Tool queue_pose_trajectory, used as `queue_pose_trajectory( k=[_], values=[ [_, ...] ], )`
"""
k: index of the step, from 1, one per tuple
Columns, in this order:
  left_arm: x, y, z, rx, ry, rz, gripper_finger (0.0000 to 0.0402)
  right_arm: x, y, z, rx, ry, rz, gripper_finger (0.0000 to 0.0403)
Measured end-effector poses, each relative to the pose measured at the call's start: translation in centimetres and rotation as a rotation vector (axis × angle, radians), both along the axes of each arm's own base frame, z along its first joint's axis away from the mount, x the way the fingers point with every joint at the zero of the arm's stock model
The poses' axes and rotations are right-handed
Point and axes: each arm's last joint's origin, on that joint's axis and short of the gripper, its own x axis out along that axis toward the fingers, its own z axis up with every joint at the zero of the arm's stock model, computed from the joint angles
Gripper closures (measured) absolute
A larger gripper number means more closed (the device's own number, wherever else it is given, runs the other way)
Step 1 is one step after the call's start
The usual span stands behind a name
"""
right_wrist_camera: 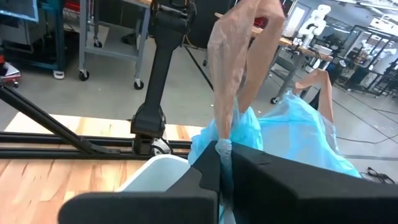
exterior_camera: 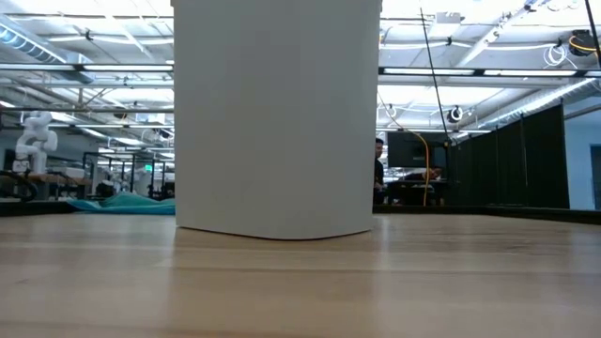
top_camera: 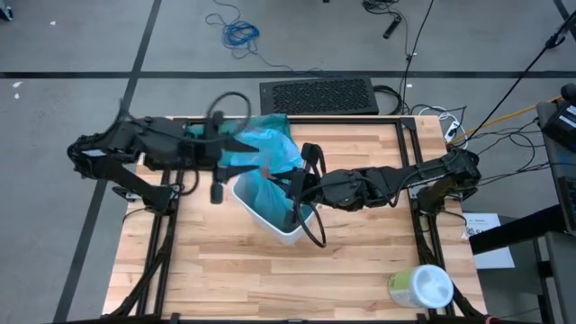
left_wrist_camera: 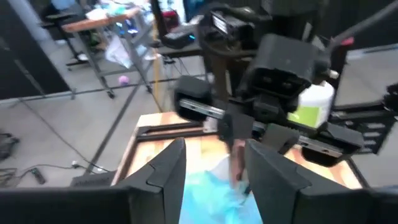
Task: Place trash/remove bag and relplace
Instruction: Remove the blue trash bag from the bin
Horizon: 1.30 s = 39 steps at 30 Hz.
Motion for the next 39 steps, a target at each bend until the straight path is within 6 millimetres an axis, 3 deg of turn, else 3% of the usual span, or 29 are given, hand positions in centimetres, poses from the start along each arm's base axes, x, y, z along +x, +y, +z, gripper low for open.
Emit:
queue_pose_trajectory(
  k=[5,10,21,32,36,39],
  values=[
    [-2.8,1.1,0.3,0.018,0.024,0.173,0.0233,0.0,0.0,0.0,-0.007,0.003,0.002,0.0402],
    [-4.0,2.3,-1.2,-0.026,0.168,0.323,0.0232,0.0,0.0,0.0,-0.009,0.004,0.002,0.0403],
    [-2.1,4.8,-2.5,-0.023,0.262,0.458,0.0232,0.0,0.0,0.0,-0.01,0.003,0.003,0.0403],
    [-1.5,6.6,-2.7,-0.083,0.284,0.411,0.0235,0.0,0.1,0.0,-0.022,0.008,0.008,0.0403],
    [-1.0,6.4,-2.7,-0.084,0.274,0.361,0.0265,0.0,0.1,0.0,-0.027,0.009,0.009,0.0403],
    [-0.7,5.9,-2.3,-0.106,0.227,0.279,0.0319,0.0,0.1,0.0,-0.03,0.011,0.009,0.0403]
  ],
)
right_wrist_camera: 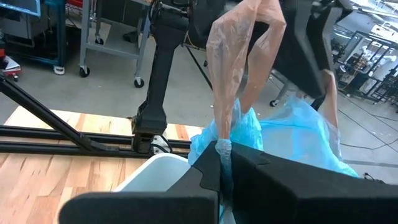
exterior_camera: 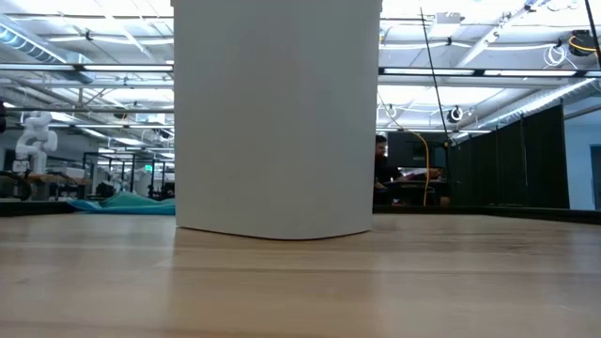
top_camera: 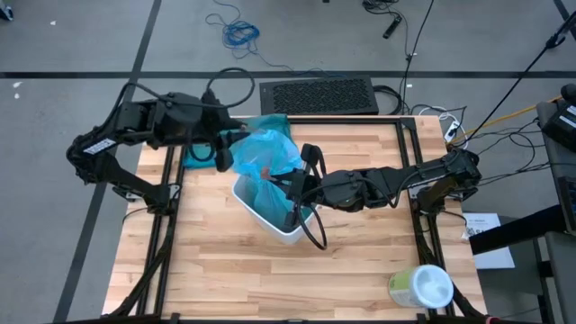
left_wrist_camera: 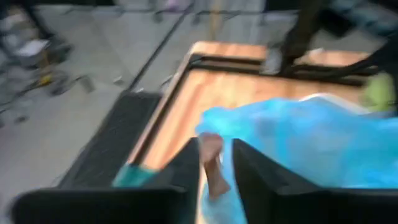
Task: Place trash/remove bag and relplace
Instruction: Remove the blue trash bag from the bin
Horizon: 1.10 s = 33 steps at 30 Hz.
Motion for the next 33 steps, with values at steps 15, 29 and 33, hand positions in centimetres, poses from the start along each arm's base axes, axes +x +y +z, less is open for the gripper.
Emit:
queue_pose_trajectory(
  k=[15,29,33],
  values=[
    [0.6,-3.9,1.1,-0.087,-0.13,-0.38,0.04,0.0,-0.6,0.0,-0.032,0.009,-0.064,0.0403],
    [1.8,-4.6,1.2,-0.082,-0.164,-0.435,0.035,0.2,-1.3,0.0,-0.03,0.005,-0.075,0.0403],
    [2.2,-4.4,0.9,-0.086,-0.155,-0.377,0.0312,0.2,-1.2,0.0,-0.031,0.005,-0.073,0.0403]
  ],
)
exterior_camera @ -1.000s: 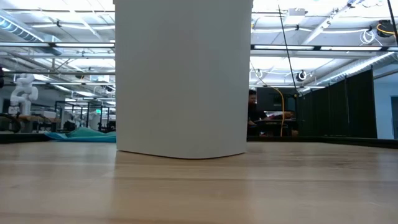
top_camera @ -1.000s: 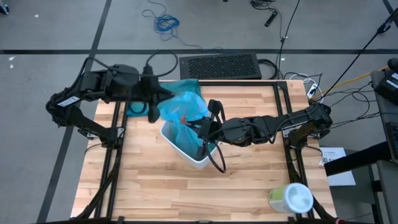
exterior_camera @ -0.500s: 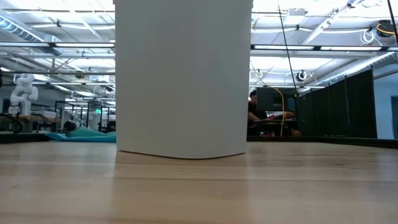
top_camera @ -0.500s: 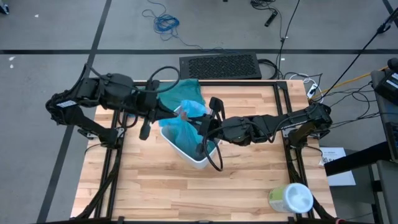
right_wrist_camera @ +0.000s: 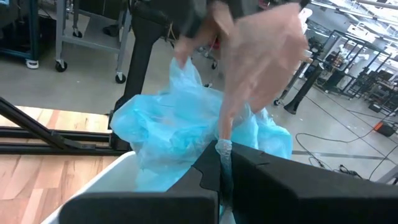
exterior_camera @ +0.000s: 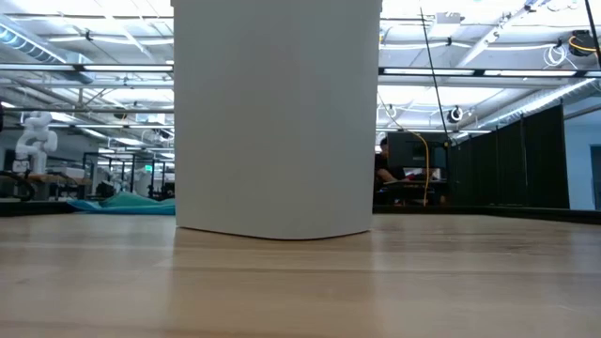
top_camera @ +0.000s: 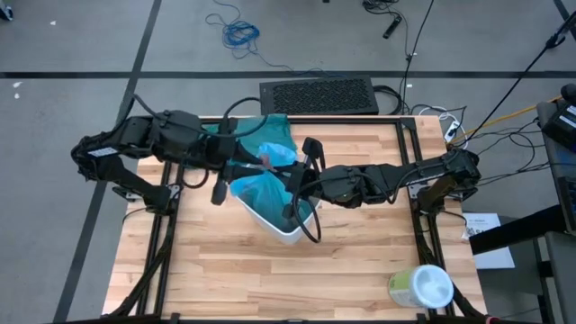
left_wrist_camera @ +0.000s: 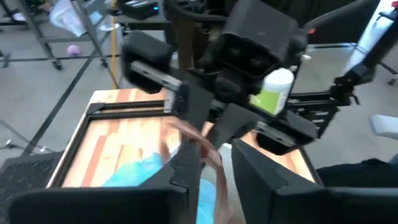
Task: Place trash/remove bag and relplace
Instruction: Remove the blue trash bag from the bin
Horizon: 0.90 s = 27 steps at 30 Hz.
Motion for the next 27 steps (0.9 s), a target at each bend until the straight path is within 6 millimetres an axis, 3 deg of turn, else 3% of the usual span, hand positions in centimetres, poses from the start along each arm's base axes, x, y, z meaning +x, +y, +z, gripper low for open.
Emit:
queue_pose_trajectory(
  k=[7,15,27],
  values=[
    [0.0,0.2,0.1,0.005,-0.009,0.026,0.0254,0.0,0.0,0.0,-0.001,0.001,0.001,0.0403],
    [-0.1,0.3,0.1,0.019,-0.013,0.064,0.0239,0.0,0.0,0.0,-0.002,0.001,0.001,0.0403],
    [-4.5,0.9,2.0,0.028,-0.057,0.171,0.0239,0.0,0.0,0.0,-0.007,0.006,0.003,0.0403]
  ],
)
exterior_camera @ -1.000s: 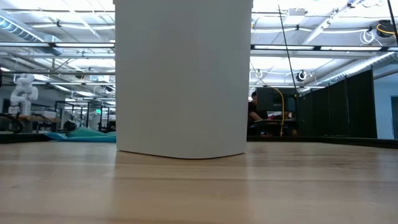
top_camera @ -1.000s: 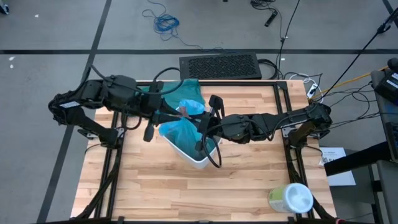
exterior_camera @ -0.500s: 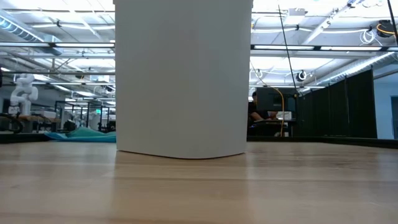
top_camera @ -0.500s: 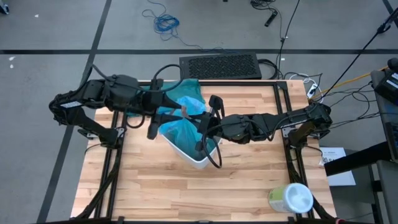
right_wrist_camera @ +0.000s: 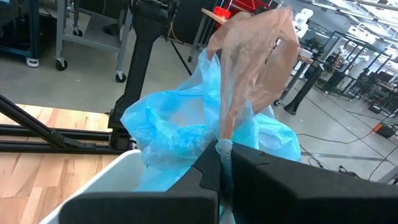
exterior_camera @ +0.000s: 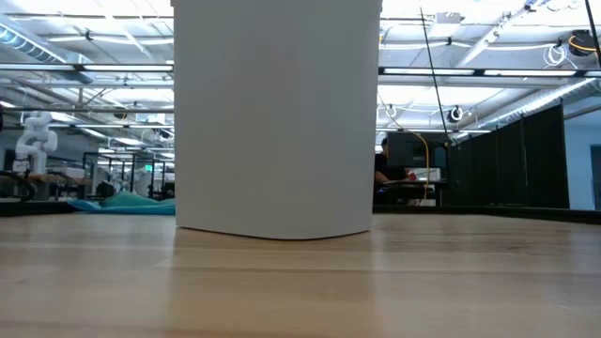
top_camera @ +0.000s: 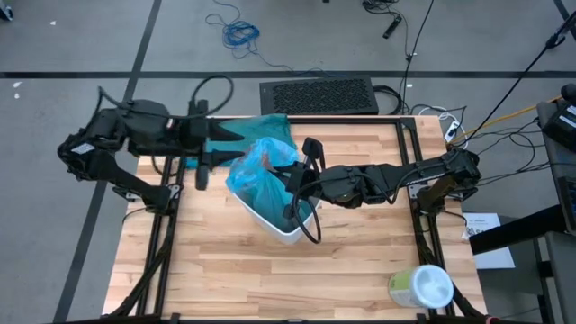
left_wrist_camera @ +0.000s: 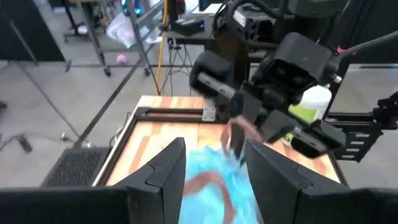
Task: Place trash/remove bag and relplace
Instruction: Remove the blue trash bag from the bin
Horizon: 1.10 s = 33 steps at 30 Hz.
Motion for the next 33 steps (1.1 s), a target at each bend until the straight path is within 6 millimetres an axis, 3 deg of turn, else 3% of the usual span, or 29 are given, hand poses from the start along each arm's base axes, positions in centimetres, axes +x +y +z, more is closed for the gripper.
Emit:
queue_pose_trajectory(
  k=[3,7,14,33],
  values=[
    [-1.5,0.3,-0.5,-0.046,0.071,0.067,0.0239,0.0,0.0,0.0,-0.001,0.003,0.0,0.0403],
    [-2.1,0.5,-2.5,-0.11,0.247,0.166,0.0239,0.0,0.0,0.0,-0.001,0.004,0.0,0.0403],
    [0.7,0.0,-4.7,-0.071,0.241,0.113,0.0239,0.0,0.0,-0.1,-0.002,0.006,0.0,0.0403],
    [1.9,-0.6,-4.2,-0.083,0.136,-0.058,0.0239,0.1,0.1,-0.5,0.029,0.028,0.041,0.0403]
  ],
)
